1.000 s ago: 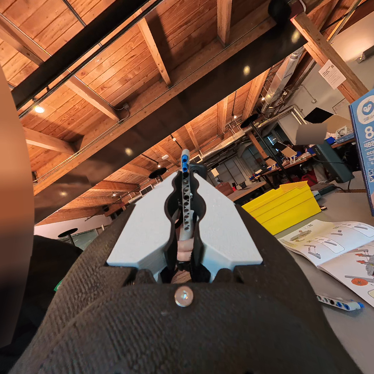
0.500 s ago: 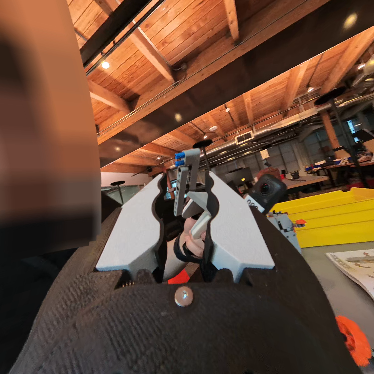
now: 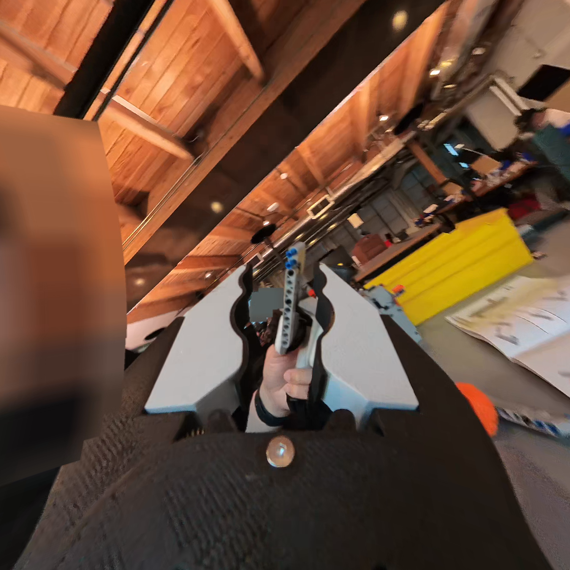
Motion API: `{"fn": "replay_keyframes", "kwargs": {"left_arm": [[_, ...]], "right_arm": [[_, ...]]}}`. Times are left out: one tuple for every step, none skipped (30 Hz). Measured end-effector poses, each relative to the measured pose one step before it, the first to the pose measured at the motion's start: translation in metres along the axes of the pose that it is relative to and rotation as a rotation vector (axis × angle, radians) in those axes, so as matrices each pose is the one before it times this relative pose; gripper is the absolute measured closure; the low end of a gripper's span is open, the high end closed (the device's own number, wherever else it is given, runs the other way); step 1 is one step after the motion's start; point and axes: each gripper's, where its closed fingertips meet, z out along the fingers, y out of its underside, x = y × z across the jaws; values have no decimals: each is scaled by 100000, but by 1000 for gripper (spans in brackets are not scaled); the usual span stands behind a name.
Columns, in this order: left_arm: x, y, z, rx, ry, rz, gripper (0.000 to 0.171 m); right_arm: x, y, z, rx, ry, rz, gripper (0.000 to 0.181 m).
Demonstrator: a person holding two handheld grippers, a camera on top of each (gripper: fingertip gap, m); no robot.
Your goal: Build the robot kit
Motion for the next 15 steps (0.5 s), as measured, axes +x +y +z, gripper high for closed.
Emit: {"fn": "replay_keyframes", "kwargs": {"left_arm": [[-428,-945,-750,4264,-4160,5988,167],[-349,-809,-592,3432,-3635,6113,167],[-588,-604,-456,2932,-5151,6146,167],[-763,-424,-340,2879,-5974,5642,167],[-604,-288,-229,2938,-4721,4495,167],[-254,-168,-113,2571,-2173,2339,166],[112,-116,-31,1890,123,265,167],[229,-2,20,920,877,240,166],[-30,266,50,-890,-452,970,166],[-157,394,40,-1856,-1028,619,166],[21,291,24,-1050,368,-415,166],[166,204,20,-471,1403,-1104,167],[145,276,57,-826,1303,-1108,166],[50,379,93,-1692,695,-838,166],[119,401,139,-1918,959,-483,166]], "right_arm": [[1506,-167,-501,1589,5665,3182,145],[1234,-109,-347,1830,3557,2539,146],[850,58,-129,977,1107,1840,147],[597,223,62,-627,16,1354,149],[408,384,229,-1976,-261,112,150],[305,484,322,-2857,215,-1350,153],[253,531,394,-3065,1109,-2645,153],[40,455,433,-2285,814,-3384,153],[-208,358,460,-1328,-109,-2825,153],[-333,346,448,-952,-557,-1452,153],[-393,272,427,-408,-973,-111,154],[-345,304,382,-525,-808,783,154],[-201,350,321,-948,-131,947,155],[-203,312,252,-786,-207,314,156],[-213,331,203,-1263,-385,-473,157]]}}
